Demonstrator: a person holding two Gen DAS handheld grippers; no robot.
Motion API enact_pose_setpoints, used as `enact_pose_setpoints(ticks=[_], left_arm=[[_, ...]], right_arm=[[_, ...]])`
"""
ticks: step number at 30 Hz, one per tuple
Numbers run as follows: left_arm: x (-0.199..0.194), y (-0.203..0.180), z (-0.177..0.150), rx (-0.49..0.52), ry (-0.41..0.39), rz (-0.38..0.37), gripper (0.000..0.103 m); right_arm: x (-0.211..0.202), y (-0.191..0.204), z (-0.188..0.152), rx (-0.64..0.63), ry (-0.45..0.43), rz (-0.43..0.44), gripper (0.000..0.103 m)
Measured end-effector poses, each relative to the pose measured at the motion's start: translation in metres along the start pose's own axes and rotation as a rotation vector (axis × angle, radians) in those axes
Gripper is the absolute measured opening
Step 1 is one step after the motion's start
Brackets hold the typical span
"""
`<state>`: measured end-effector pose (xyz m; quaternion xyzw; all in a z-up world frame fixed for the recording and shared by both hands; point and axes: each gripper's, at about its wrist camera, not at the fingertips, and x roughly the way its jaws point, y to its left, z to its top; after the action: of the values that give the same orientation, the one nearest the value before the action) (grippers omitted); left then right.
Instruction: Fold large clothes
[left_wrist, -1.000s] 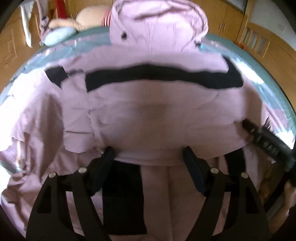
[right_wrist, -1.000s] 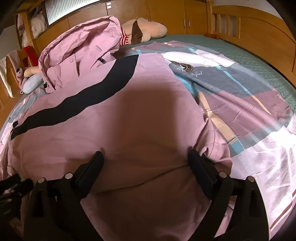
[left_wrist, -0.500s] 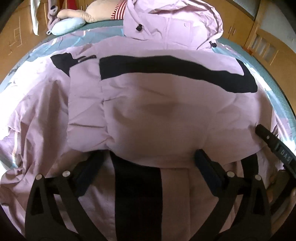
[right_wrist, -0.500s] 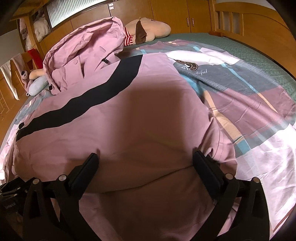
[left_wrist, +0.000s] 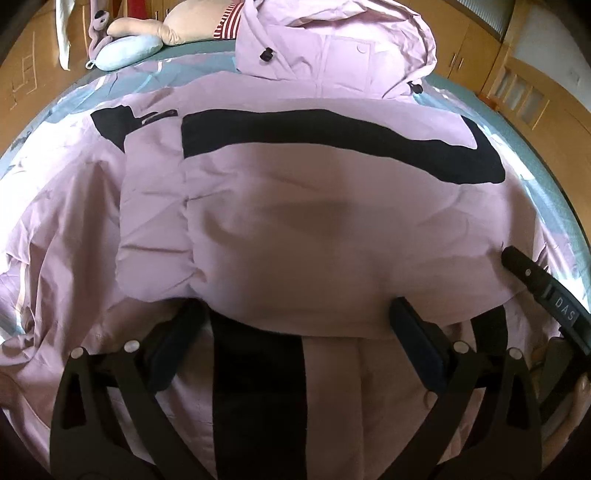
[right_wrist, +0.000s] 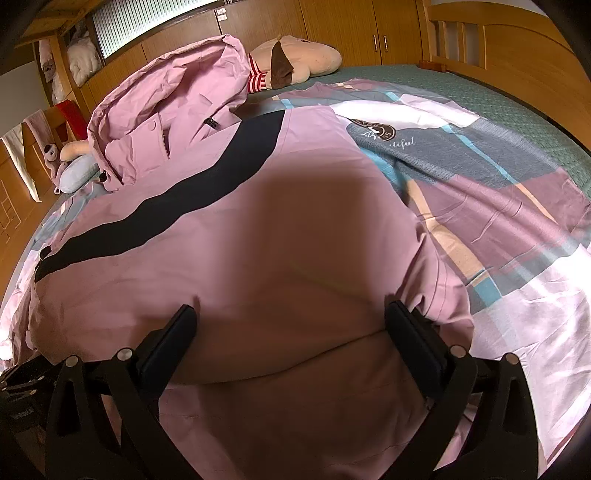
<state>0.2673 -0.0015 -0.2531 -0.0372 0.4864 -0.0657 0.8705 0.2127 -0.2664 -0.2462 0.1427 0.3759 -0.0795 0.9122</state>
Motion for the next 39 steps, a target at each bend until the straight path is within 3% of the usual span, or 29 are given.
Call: enact_pose_setpoints(ticks=[2, 6, 8, 10, 12, 15, 23, 28, 33, 39], left_arm=[[-0.005, 0.002, 0.001, -0.011, -0.018, -0.007, 0.101], [-0.031, -0.005, -0.003, 0.017, -0.158, 0.005, 0.101], [-0.037, -0.012, -0.004, 0.052, -0.191, 0.028, 0.101], [-0.03, -0.016, -0.004, 0.08, -0.165, 0.057, 0.101], [-0.014, -0.014, -0.004, 0.077, -0.09, 0.067, 0.101], [-0.005, -0.006, -0.006, 0.046, -0.029, 0.033, 0.101], [-0.009, -0.008, -0.007, 0.048, -0.046, 0.038, 0.101], [-0.036, -0.013, -0.007, 0.064, -0.174, 0.048, 0.101], [-0.007, -0.008, -0.008, 0.051, -0.027, 0.053, 0.101], [-0.054, 0.0, 0.007, 0.025, -0.077, 0.01, 0.101]], right_arm=[[0.0, 0.0, 0.0, 0.001, -0.001, 0.002, 0.102], [0.0, 0.0, 0.0, 0.006, -0.002, 0.007, 0.102], [0.0, 0.0, 0.0, 0.008, -0.003, 0.008, 0.102], [0.0, 0.0, 0.0, 0.01, -0.003, 0.01, 0.102], [0.0, 0.0, -0.001, 0.009, -0.003, 0.009, 0.102], [0.0, 0.0, -0.001, 0.009, -0.003, 0.008, 0.102], [-0.001, -0.001, -0.001, 0.012, -0.005, 0.013, 0.102], [0.0, -0.001, -0.001, 0.015, -0.004, 0.017, 0.102], [-0.001, -0.002, -0.001, 0.015, -0.006, 0.018, 0.102], [0.001, -0.004, 0.0, 0.027, -0.002, 0.035, 0.102]])
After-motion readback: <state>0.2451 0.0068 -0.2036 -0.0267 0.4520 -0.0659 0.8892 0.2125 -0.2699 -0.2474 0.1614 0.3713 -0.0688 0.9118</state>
